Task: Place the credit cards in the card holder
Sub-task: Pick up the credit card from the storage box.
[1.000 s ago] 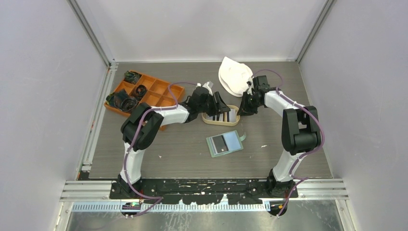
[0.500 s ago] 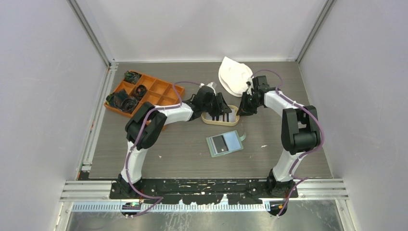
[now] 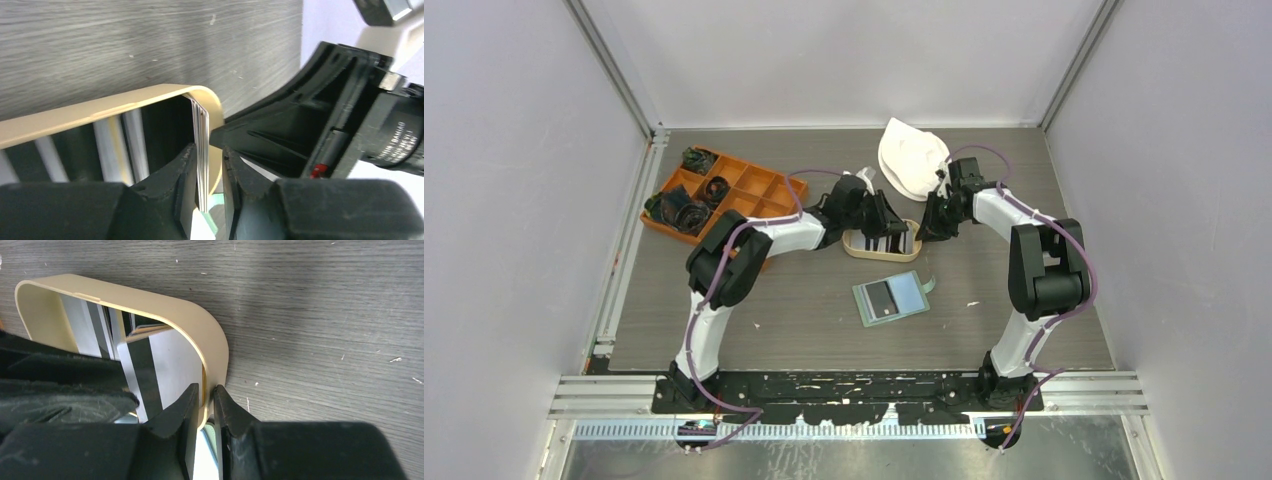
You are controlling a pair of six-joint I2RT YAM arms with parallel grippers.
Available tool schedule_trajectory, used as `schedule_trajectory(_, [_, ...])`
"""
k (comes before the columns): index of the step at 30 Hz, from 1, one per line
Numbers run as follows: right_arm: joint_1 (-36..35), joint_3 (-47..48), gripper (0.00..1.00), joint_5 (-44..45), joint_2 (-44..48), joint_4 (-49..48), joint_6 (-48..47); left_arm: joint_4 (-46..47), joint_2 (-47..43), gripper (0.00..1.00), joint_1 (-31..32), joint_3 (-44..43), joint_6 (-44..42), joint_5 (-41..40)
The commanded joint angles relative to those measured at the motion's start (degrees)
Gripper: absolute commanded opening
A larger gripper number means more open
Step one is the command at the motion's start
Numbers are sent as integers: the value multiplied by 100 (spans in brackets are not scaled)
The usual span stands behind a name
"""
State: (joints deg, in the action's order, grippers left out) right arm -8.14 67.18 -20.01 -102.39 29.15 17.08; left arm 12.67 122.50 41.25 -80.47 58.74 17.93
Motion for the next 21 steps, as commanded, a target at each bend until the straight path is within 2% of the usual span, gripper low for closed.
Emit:
schedule_trajectory(1, [-55, 207, 23, -239, 17, -100, 32, 715, -52, 25, 136, -60, 268, 495])
schedule_trajectory(4, [-63, 208, 23, -234, 17, -98, 31, 673, 16, 26, 148, -117, 266, 515])
schedule_trajectory(15, [-52, 217, 23, -231, 1, -93, 23, -51, 321, 39, 164, -509, -32, 436])
schedule_trajectory(21, [-53, 241, 24, -286, 0, -72, 16, -510, 212, 40, 164, -547, -360, 120])
